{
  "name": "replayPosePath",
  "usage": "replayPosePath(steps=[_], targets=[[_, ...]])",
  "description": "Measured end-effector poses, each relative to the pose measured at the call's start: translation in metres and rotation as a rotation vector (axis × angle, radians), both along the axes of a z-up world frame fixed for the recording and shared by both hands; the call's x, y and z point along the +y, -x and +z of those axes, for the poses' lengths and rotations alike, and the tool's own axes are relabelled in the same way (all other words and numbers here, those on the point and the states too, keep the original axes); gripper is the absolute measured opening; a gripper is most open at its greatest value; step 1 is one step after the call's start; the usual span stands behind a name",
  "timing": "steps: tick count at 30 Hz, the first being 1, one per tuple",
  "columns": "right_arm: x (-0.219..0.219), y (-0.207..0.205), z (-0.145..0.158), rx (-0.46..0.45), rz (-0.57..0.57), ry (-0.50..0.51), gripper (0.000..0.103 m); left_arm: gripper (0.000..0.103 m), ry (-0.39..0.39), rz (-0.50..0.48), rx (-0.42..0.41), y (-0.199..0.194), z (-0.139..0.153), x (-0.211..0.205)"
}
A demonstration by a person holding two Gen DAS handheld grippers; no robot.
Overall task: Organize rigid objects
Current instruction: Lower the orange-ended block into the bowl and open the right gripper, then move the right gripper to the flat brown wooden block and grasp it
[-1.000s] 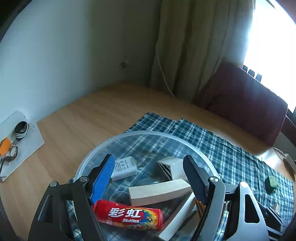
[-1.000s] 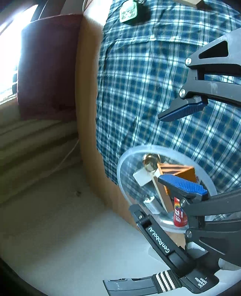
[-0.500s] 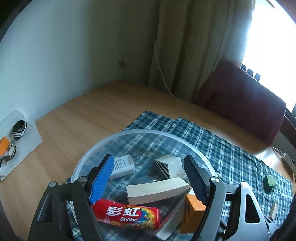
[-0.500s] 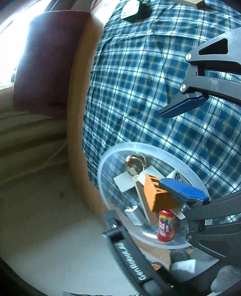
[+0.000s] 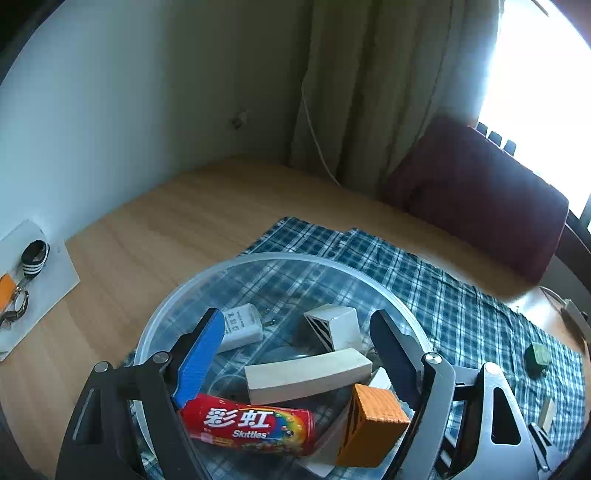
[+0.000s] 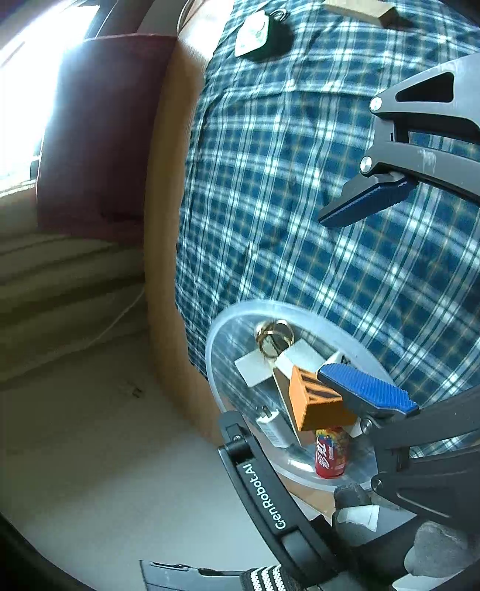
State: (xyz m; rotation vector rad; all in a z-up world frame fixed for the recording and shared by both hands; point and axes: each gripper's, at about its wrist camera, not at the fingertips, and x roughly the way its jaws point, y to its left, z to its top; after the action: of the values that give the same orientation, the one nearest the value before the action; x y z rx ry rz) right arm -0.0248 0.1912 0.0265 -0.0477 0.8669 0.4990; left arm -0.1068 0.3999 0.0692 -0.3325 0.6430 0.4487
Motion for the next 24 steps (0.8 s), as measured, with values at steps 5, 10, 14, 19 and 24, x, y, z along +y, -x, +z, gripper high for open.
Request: replayPosePath(steps=[5,10,14,19,24], targets=[[-0.021,0.0,0.001,0.009,-0.036,-0.007,0.079,0.082,-0.008,-0.011,0.005,-0.001,-0.001,-0.003],[-0.038,0.0,0.002,0.019,-0.063,-0.02,0.08,0.082,-0.013,-0.017,0.013,-0.004,-0.003,-0.005],[-0.047,-0.001,0.003,0.021,-0.078,-0.037,0.086,0.083,-0.016,-0.023,0.021,-0.005,-0.005,-0.005],[-0.075,0.0,0.01,0.032,-0.109,-0.062,0.089,0.087,-0.012,-0.03,0.029,-0.007,-0.007,-0.006],[-0.102,0.0,0.011,0.038,-0.154,-0.073,0.089,0.087,-0.023,-0.041,0.04,-0.01,-0.009,-0.011]])
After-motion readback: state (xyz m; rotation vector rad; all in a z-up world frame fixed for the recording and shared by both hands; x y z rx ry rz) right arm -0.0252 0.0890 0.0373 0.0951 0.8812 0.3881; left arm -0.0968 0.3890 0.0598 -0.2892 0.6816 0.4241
